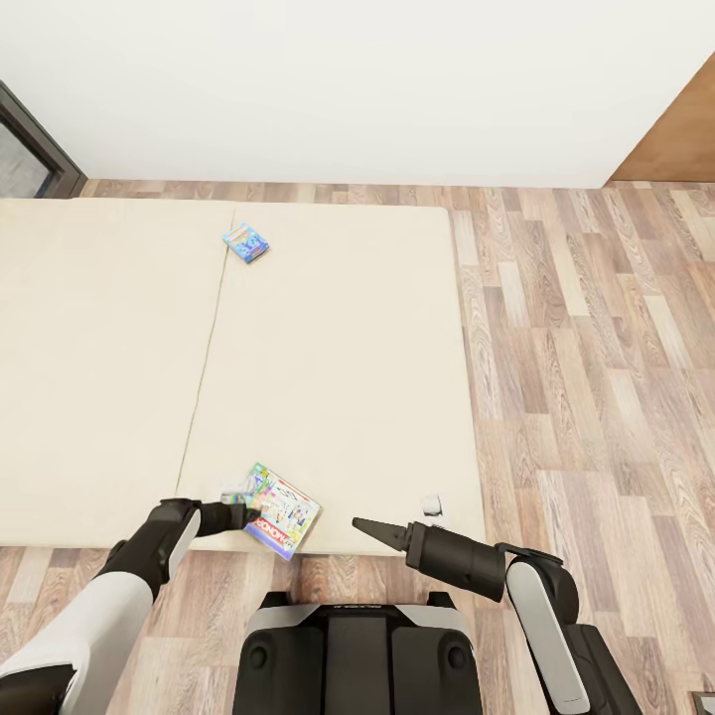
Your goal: Put all the toys in the child's room - the three board games (two on the bed and one on the table), the two jigsaw puzzles on the table, and the tennis ball on the table - inside the toy box on the table in the child's room.
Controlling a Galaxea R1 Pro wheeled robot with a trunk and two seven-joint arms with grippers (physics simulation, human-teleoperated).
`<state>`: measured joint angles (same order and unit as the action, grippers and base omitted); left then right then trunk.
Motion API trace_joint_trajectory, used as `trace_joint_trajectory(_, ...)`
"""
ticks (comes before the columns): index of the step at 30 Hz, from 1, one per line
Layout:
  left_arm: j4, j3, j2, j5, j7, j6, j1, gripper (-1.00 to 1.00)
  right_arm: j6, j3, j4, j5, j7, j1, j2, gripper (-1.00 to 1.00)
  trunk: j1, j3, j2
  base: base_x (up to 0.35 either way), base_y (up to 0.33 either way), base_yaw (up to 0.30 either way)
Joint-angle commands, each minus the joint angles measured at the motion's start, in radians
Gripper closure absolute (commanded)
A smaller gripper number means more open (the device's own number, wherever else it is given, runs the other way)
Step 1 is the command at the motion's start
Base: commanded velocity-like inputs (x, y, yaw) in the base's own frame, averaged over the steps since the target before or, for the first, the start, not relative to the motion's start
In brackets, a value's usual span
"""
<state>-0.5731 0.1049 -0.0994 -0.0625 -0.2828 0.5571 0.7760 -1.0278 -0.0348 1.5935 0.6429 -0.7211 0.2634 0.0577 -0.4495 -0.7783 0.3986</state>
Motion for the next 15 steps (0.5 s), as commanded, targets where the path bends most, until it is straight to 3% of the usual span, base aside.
trace_joint_trajectory(1,0.002,0.006,0.001,-0.007,-0.008,0.006,0.0,-1.0,-0.005,0.001,0.0,-0.003,-0.004,0.0,0.001,-1.0,-0.001,-0.001,0.002,0.0,0.0,0.0)
trace_joint_trajectory(15,0.015,0.009,0.006,-0.008,-0.01,0.085,0.0,-1.0,-0.005,0.001,0.0,-0.003,-0.004,0.0,0.001,-1.0,-0.001,-0.001,0.002,0.0,0.0,0.0)
